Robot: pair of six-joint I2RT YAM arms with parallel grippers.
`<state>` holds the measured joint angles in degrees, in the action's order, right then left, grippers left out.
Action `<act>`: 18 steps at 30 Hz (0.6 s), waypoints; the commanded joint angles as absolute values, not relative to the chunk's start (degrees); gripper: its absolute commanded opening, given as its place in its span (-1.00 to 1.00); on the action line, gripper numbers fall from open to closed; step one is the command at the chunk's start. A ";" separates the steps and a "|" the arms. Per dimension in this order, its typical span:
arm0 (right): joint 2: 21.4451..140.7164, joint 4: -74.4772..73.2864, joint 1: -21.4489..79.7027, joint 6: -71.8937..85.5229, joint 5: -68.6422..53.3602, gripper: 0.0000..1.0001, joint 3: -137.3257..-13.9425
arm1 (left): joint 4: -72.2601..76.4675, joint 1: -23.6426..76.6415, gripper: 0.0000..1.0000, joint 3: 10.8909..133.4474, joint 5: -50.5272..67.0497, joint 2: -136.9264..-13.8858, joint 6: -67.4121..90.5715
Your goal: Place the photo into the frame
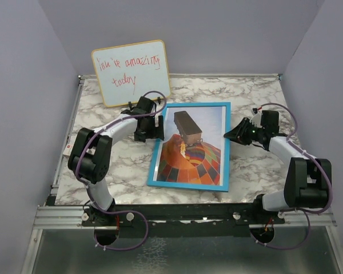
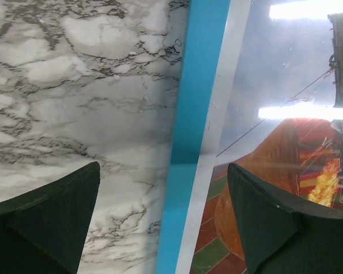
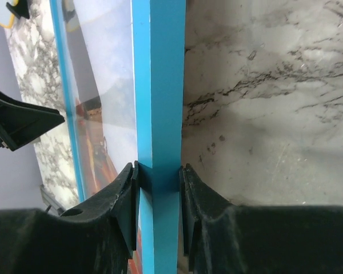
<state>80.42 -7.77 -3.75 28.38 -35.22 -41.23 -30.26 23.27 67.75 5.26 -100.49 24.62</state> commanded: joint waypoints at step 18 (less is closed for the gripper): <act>89.54 -2.53 -5.37 29.68 -23.15 0.14 -42.66 | -24.70 17.83 0.54 67.28 21.81 -107.94 22.64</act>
